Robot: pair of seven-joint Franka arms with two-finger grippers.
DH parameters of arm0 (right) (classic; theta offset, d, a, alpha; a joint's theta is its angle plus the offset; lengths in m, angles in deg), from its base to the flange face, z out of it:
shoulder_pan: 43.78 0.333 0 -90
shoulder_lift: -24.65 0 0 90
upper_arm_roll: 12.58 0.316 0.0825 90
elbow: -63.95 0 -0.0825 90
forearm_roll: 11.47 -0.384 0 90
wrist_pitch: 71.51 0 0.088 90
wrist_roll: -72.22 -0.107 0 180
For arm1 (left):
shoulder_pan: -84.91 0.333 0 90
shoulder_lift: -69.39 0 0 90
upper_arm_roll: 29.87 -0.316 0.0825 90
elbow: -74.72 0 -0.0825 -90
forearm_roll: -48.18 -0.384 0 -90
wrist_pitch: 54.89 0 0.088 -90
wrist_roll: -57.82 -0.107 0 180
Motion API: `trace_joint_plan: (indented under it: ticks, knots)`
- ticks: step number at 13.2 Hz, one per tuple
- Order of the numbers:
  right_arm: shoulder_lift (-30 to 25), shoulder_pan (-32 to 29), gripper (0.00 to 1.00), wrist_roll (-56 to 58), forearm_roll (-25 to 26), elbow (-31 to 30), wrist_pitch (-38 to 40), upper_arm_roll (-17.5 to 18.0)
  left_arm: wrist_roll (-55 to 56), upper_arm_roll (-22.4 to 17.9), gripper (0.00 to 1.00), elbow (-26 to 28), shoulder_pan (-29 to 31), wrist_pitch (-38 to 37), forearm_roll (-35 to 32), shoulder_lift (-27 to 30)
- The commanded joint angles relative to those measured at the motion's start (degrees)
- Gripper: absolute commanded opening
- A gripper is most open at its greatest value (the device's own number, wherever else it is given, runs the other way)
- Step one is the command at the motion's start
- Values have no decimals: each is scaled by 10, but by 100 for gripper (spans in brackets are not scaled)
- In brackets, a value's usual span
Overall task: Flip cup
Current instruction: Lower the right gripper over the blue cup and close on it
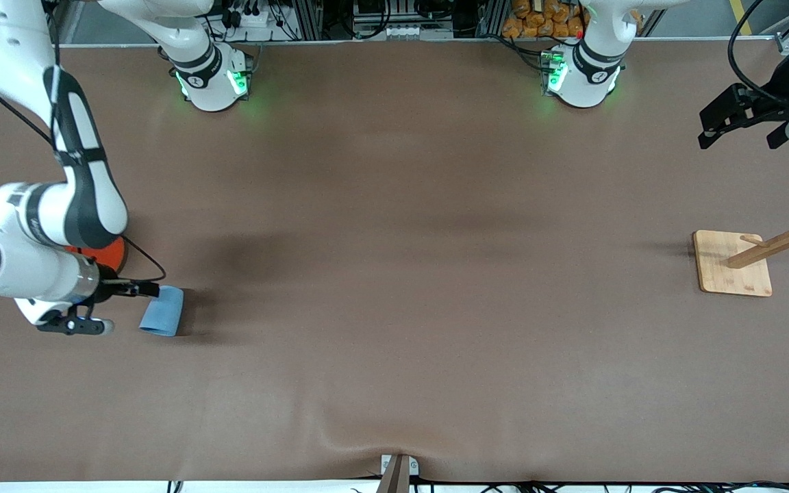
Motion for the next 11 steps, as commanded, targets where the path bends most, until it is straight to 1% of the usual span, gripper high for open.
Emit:
trace_joint_plan:
  ticks: [1, 5, 9, 11]
  knots:
    - [36, 2, 100, -10, 1, 5, -45, 2, -8, 4, 100, -11, 5, -10, -5, -2]
    - [73, 1, 100, -10, 2, 1, -104, 2, -8, 3, 100, -11, 5, -10, -5, -2]
    - [92, -1, 100, -10, 2, 1, -107, 2, -9, 3, 100, -11, 5, -10, -5, -2]
    - [93, 0, 99, -7, 4, -3, -107, 2, -9, 3, 100, -11, 5, -10, -5, -2]
